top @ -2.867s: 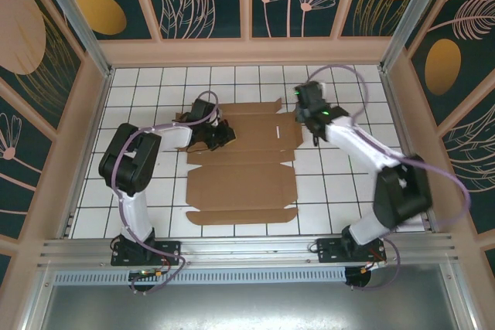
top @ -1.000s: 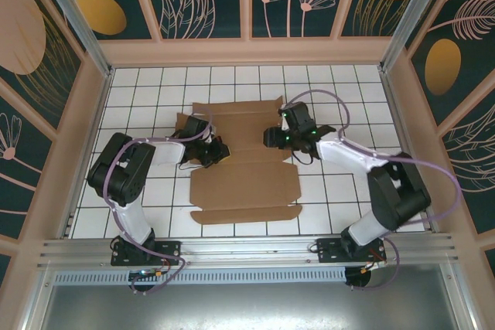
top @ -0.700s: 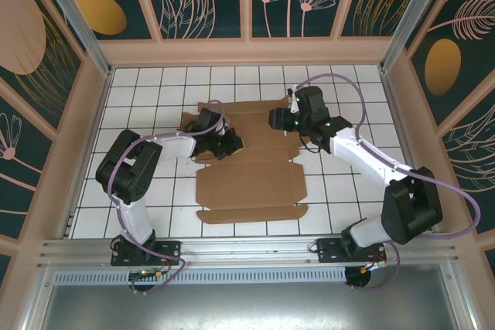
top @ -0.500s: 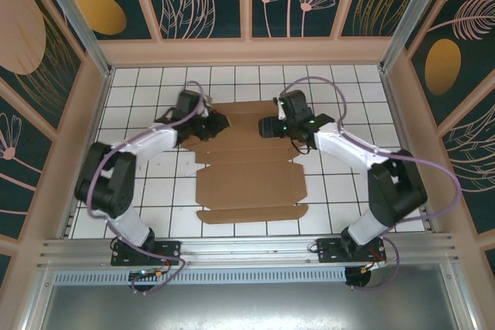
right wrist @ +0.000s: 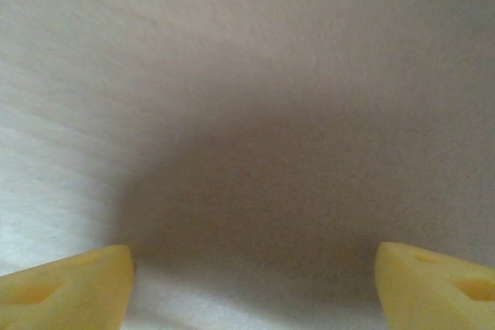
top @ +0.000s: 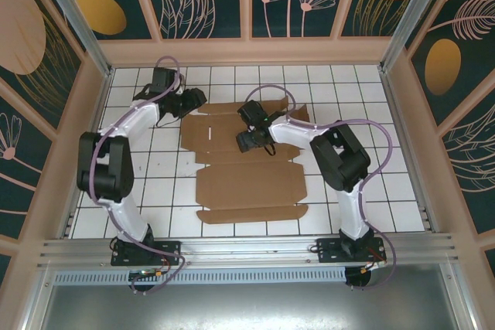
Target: Fold the paper box
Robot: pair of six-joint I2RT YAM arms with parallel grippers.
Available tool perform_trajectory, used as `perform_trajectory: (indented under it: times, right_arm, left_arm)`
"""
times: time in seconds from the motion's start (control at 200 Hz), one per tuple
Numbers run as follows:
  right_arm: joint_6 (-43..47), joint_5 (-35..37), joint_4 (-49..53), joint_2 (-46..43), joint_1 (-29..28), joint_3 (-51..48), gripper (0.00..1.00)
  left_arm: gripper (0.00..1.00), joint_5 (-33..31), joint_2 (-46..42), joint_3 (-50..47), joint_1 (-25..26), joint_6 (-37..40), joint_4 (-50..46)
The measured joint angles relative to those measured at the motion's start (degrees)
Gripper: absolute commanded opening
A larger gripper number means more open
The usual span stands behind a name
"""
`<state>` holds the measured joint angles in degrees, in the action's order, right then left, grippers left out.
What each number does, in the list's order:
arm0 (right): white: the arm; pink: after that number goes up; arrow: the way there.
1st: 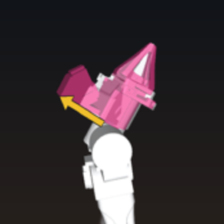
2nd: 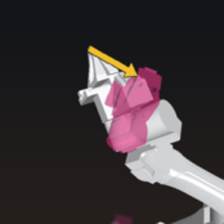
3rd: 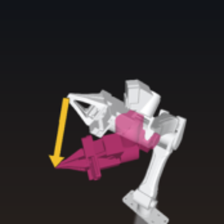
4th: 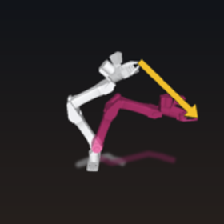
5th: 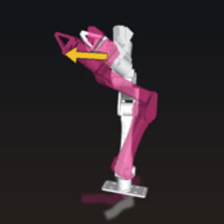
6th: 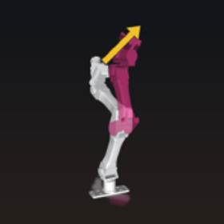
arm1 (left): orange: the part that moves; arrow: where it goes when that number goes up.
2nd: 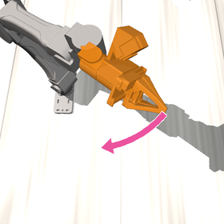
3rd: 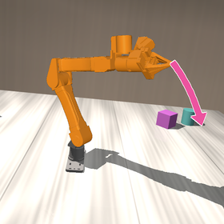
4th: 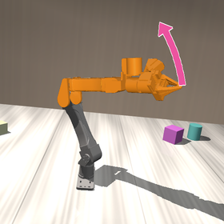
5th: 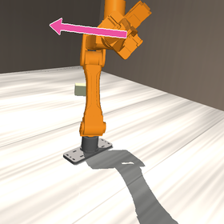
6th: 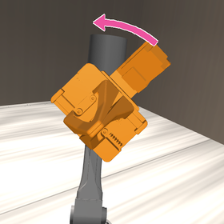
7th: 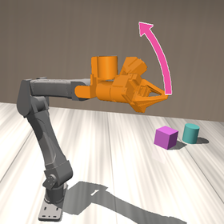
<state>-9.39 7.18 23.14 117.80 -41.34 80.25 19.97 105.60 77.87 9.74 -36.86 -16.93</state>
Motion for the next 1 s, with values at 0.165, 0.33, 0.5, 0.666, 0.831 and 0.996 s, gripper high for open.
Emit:
perform_trajectory:
  times: [0.165, 0.33, 0.5, 0.666, 0.831, 0.996]
  right_arm:
    - [0.1, -0.2, -0.3, 0.2, 0.0, 0.1, 0.8]
    - [-0.1, -0.6, -0.7, 0.2, 0.0, -0.1, 0.79]
    - [-0.1, -0.6, -1.3, 0.1, 0.0, -0.5, 0.79]
    - [-0.1, -0.6, -1.8, 0.0, 0.0, -0.9, 0.79]
    - [-0.1, -0.6, -2.3, -0.1, 0.0, -1.3, 0.78]
    - [-0.1, -0.6, -2.3, -0.1, 0.0, -1.3, 0.78]
  left_arm:
    - [0.59, -1.6, 7.6, 8.2, 0.0, 2.4, -3.6]
    - [0.59, -3.7, 15.7, 18.5, -0.2, 5.8, -7.5]
    - [0.59, -5.5, 21.8, 23.9, -1.2, 7.9, -10.5]
    - [0.58, -4.9, 25.4, 25.9, -1.7, 8.3, -11.8]
    - [0.57, -1.2, 26.4, 26.0, -1.7, 8.2, -11.6]
    - [0.55, 3.1, 26.3, 25.2, -1.6, 7.2, -8.5]
